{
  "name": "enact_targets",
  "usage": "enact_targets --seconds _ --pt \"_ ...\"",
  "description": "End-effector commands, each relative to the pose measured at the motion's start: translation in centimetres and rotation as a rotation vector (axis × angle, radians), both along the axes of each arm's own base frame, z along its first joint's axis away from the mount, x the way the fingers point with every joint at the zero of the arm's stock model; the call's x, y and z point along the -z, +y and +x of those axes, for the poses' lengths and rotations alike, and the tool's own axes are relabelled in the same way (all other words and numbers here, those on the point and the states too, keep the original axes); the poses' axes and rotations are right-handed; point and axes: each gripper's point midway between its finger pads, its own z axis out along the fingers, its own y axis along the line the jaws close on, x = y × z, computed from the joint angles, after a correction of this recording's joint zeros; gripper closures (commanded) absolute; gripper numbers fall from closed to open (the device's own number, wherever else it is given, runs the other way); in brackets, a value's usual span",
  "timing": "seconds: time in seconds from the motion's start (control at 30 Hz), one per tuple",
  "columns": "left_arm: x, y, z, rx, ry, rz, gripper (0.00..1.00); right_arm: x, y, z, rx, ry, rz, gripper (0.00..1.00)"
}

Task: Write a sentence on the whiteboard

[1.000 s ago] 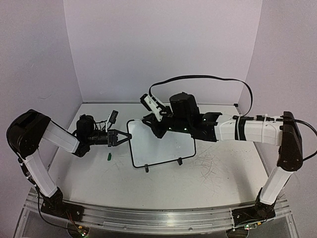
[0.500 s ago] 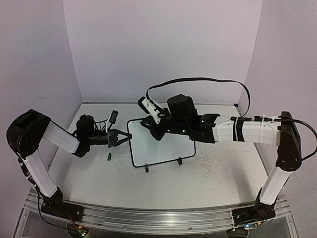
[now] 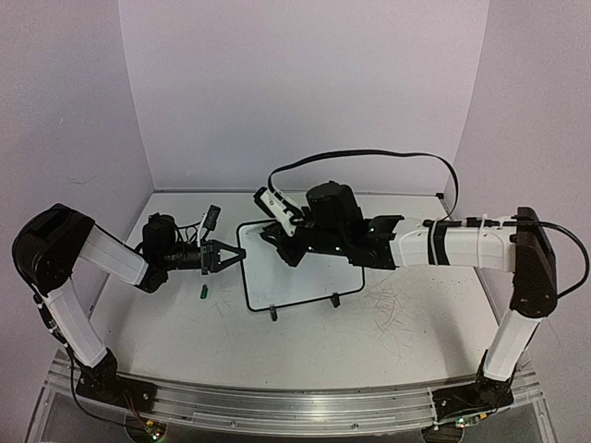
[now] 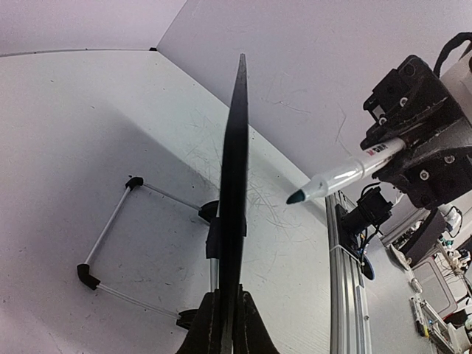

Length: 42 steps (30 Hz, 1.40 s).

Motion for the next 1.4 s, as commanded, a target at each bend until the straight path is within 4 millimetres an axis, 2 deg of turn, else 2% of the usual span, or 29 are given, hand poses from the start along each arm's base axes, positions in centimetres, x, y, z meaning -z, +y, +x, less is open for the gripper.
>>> enact_targets --seconds 0.0,1.37 --pt "-1.68 -0.06 -0.22 0.0 -0.078 -0.02 1.0 -1.89 0.85 0.7 0.021 -0.035 0.051 1.0" --pt "-1.88 -0.12 -0.47 0.013 -0.081 -0.023 1.0 -2.47 1.24 1.53 0.054 -0.062 0.077 1.0"
